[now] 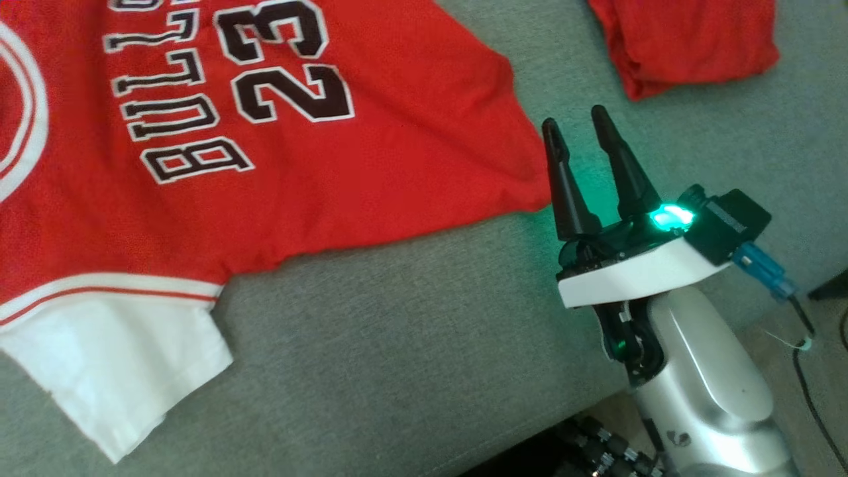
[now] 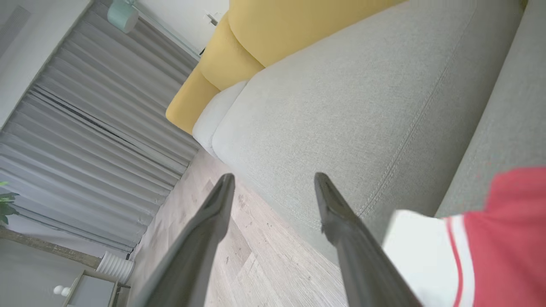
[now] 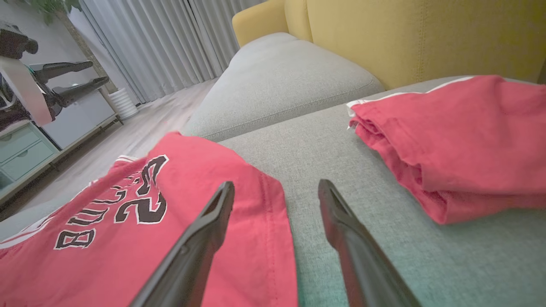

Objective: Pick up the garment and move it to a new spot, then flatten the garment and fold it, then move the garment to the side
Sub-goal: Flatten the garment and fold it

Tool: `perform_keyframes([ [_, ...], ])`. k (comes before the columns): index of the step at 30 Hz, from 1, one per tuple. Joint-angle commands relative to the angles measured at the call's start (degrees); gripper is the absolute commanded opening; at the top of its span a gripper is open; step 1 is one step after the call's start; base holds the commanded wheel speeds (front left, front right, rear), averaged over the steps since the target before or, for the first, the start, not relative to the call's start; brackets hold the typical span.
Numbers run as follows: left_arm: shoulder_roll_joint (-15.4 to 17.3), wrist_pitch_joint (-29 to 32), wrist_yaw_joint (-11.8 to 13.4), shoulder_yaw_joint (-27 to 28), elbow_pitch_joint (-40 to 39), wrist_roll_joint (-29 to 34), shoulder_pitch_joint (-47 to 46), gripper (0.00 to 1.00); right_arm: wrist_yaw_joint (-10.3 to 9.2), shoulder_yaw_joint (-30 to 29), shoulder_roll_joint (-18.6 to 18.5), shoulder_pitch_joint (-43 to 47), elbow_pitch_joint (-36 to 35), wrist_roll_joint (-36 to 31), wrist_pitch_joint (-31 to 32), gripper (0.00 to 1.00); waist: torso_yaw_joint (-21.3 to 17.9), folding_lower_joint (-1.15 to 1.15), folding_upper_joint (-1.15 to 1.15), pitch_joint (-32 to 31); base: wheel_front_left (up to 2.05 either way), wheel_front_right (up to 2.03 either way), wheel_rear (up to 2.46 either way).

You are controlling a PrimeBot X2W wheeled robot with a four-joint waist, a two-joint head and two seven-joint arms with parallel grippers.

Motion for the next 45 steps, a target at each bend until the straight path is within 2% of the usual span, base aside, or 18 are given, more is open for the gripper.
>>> perform_keyframes([
  [1,0.8,-1.3,0.7,2.0,-0.6,-0.9,-2.3,1.0,-0.05,0.2,0.3,-0.6,-1.8,-0.6,-0.6,1.0,1.2,0.0,0.0,-0.5,0.0,0.0,0.0],
  [7,-2.3,-6.6,2.2,5.0,0.8,-6.0,1.3,1.0,-0.05,-2.2,0.3,-0.7,-1.1,-3.8,-0.6,1.0,5.5,0.0,0.0,-3.4,0.0,0.0,0.0],
  [15,-6.9,-11.6,3.5,11.2,-1.4,-15.7,13.1,1.0,-0.05,-7.3,0.3,0.9,0.5,-9.5,-0.6,1.0,12.6,0.0,0.0,-10.2,0.0,0.0,0.0],
  [19,-8.5,-12.0,4.3,13.6,-4.9,-19.0,19.0,1.0,-0.05,-9.2,0.3,2.0,1.0,-11.2,-0.6,1.0,15.1,0.0,0.0,-13.0,0.0,0.0,0.0],
  [25,-10.9,-12.1,7.2,17.7,-18.1,-22.6,34.2,1.0,-0.05,-11.9,0.3,5.4,1.8,-13.0,-0.6,1.0,19.5,0.0,0.0,-18.1,0.0,0.0,0.0],
  [28,-12.5,-12.1,8.5,17.9,-23.1,-22.8,42.4,1.0,-0.05,-13.0,0.3,7.6,1.9,-13.7,-0.6,1.0,21.3,0.0,0.0,-20.6,0.0,0.0,0.0],
  [36,-16.1,-12.1,12.1,20.5,-32.6,-23.2,58.3,1.0,-0.05,-13.8,0.3,12.0,1.7,-14.0,-0.6,1.0,23.2,0.0,0.0,-24.2,0.0,0.0,0.0],
  [45,-18.8,-12.1,12.9,22.9,-38.1,-21.9,69.7,1.0,-0.05,-13.1,0.3,13.9,1.4,-12.6,-0.6,1.0,23.2,0.0,0.0,-25.8,0.0,0.0,0.0],
])
